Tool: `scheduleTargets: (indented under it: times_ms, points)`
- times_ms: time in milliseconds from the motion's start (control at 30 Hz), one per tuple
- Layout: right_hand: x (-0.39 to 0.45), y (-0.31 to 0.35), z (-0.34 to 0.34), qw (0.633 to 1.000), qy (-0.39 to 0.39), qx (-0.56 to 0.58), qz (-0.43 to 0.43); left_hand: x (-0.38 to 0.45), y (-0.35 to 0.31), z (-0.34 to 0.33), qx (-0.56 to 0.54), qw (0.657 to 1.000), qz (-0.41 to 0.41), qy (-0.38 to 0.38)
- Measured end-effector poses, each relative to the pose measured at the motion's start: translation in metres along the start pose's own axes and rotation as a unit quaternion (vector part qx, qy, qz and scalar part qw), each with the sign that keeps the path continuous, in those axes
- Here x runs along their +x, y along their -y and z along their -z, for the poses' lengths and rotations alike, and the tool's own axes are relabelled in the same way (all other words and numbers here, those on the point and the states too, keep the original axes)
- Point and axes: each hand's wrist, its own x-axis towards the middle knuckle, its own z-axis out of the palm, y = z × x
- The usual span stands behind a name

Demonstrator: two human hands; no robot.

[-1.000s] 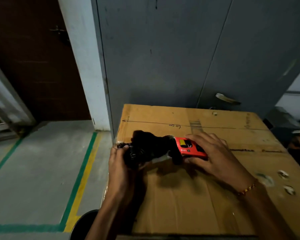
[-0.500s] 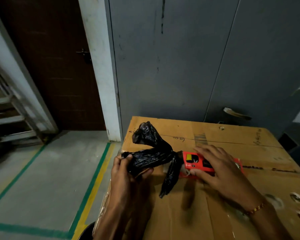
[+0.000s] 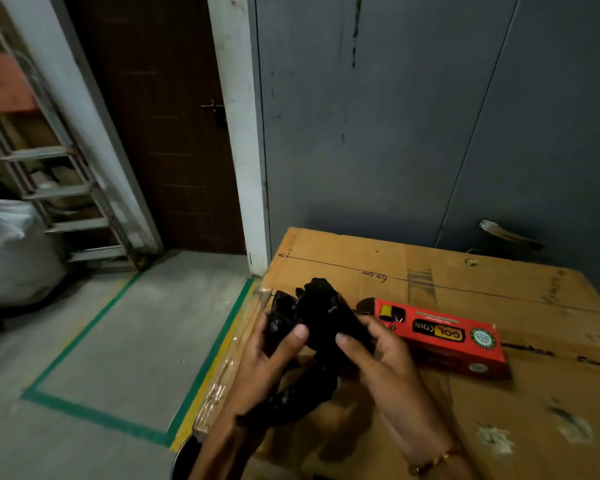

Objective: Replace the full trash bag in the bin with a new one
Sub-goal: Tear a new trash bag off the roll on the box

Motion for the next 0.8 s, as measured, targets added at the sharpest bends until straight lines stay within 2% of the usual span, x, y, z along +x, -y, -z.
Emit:
scheduleTargets:
  times_ms: [100,200,300,367,433,500,567,600,700,800]
  points:
    - [-0.002,-0.005,-0.001,0.992,0.001,0.111,-0.058,0.008,0.009,-0.002,0.072,0.995,-0.028,-0.056]
    - [-0.003,-0.008,-0.002,0.994,-0.008,0.086,-0.061,0.009,0.015,0.001,0.159,0.986,-0.019,-0.049]
    - [-0.004,-0.005,-0.002,0.998,-0.009,0.043,-0.034,-0.001,0.015,0.000,0.091,0.996,0.017,-0.017]
    - [-0.003,0.000,0.001,0.999,-0.043,0.024,-0.016,-0.007,0.013,0.000,0.080,0.996,0.016,-0.033]
    - [-0.002,0.004,0.006,0.997,-0.075,0.031,0.006,-0.005,0.014,0.010,0.133,0.988,-0.008,-0.085]
    - [-0.002,0.011,0.010,0.992,-0.104,0.068,0.018,-0.001,0.015,0.024,0.273,0.950,-0.082,-0.128]
    - [-0.003,0.020,0.016,0.983,-0.123,0.137,0.023,0.002,0.011,0.037,0.444,0.867,-0.159,-0.163]
    - [-0.004,0.024,0.019,0.977,-0.123,0.172,0.024,0.002,0.008,0.043,0.495,0.833,-0.180,-0.171]
    - [-0.002,0.032,0.028,0.960,-0.123,0.251,0.020,0.003,-0.001,0.066,0.561,0.783,-0.213,-0.164]
    - [0.002,0.035,0.033,0.943,-0.143,0.300,0.017,0.003,-0.005,0.090,0.623,0.721,-0.234,-0.193]
